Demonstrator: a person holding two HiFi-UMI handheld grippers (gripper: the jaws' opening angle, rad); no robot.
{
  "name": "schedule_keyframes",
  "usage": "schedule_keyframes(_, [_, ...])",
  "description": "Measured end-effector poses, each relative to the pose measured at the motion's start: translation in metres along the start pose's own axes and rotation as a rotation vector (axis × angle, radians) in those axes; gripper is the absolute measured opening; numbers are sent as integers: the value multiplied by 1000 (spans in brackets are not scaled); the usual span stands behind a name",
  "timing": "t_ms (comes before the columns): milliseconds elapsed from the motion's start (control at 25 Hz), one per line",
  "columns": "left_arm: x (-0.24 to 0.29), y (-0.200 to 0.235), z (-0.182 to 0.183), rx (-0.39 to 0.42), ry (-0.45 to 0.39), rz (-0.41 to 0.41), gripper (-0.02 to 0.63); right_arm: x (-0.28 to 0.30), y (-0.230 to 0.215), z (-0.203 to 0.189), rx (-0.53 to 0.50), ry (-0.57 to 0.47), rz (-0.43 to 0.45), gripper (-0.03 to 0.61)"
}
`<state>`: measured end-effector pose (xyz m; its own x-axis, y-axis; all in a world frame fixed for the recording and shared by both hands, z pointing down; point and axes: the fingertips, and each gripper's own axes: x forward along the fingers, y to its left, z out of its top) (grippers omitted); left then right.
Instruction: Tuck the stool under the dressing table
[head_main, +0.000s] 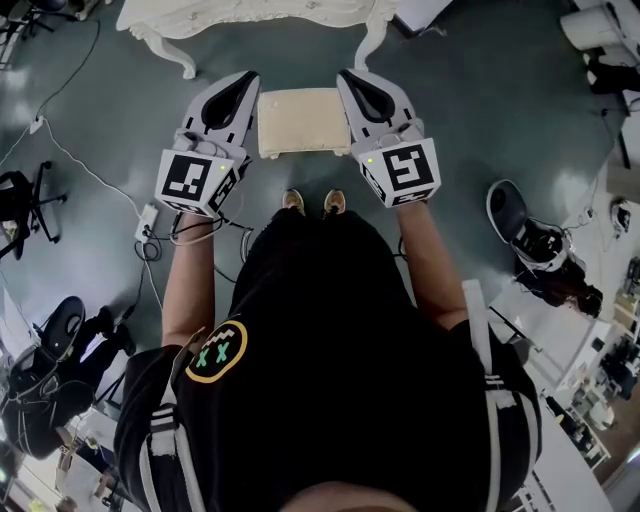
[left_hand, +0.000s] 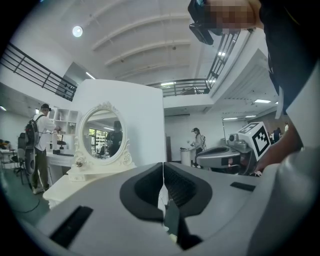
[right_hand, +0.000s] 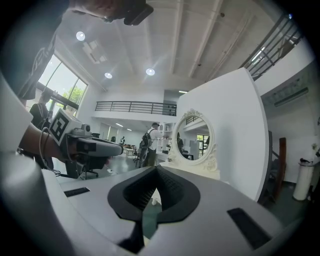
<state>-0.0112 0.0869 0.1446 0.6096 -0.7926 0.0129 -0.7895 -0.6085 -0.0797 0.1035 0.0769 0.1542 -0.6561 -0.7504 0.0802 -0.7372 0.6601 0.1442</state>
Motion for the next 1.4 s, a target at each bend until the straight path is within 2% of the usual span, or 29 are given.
schedule_keyframes(400, [3, 1, 0, -10, -10, -18, 33, 1, -9, 2, 29, -18, -25, 22])
schedule_keyframes(720, [6, -3, -6, 2, 8, -60, 205, 3, -8, 2, 49, -19, -8, 178])
schedule_keyframes(800, [6, -3, -7, 2, 13, -75, 230, 4, -6, 2, 57, -20, 11, 267])
schedule_keyframes(920, [7, -4, -10, 9, 27, -79, 311, 7, 0, 3, 53, -11, 46, 416])
schedule_keyframes(1000, [8, -5, -12, 34, 37, -79, 403, 7, 3, 2, 41, -5, 54, 467])
schedule_keyframes(1120, [9, -7, -14, 74, 53, -78, 469, 8, 4, 1, 36, 0, 54, 565])
schedule_keyframes(1240, [8, -3, -17, 69, 57, -69, 491, 9, 4, -4, 28, 11, 59, 597])
schedule_keyframes(1400, [8, -1, -20, 69, 70, -62, 500, 9, 2, -8, 24, 22, 55, 597])
